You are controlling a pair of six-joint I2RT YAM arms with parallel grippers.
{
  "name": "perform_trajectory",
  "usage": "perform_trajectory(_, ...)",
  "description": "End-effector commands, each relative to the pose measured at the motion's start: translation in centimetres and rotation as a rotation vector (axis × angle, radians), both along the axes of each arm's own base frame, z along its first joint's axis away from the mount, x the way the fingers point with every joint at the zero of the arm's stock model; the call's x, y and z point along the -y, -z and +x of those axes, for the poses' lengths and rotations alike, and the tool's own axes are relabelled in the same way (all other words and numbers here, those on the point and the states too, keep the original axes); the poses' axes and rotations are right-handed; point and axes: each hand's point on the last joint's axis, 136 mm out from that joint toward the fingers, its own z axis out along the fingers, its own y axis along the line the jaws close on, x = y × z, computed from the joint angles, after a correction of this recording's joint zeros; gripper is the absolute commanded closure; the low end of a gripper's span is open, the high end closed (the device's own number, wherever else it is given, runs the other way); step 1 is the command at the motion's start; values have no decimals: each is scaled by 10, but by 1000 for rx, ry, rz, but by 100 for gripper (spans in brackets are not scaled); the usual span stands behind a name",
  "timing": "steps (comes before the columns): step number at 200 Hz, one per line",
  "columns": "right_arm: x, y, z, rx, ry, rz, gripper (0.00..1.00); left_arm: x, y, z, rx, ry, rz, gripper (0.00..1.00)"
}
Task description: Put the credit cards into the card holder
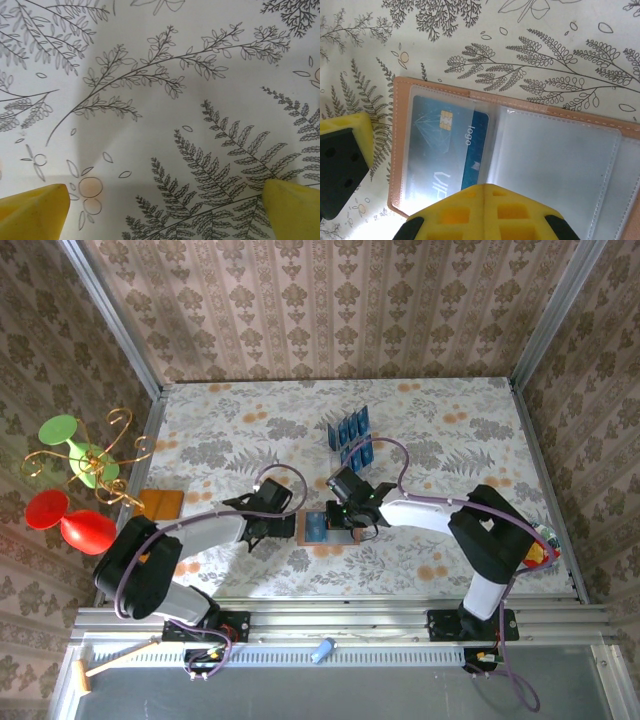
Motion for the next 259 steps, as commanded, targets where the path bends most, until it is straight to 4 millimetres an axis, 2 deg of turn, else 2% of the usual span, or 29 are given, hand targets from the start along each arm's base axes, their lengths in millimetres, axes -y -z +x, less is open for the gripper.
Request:
perform_trajectory(1,-11,-1,2,-9,-8,20,97,5,1,5,-3,7,-13,0)
perform_trajectory(181,-36,11,1,-42,-48,22,98,13,16,1,-34,29,-41,0)
perform_trajectory(217,-43,5,2,-37,-57,41,99,13,17,1,-36,29,-44,0)
perform_trajectory(259,-31,-14,3,14,-38,31,98,13,18,0,-37,31,-44,0)
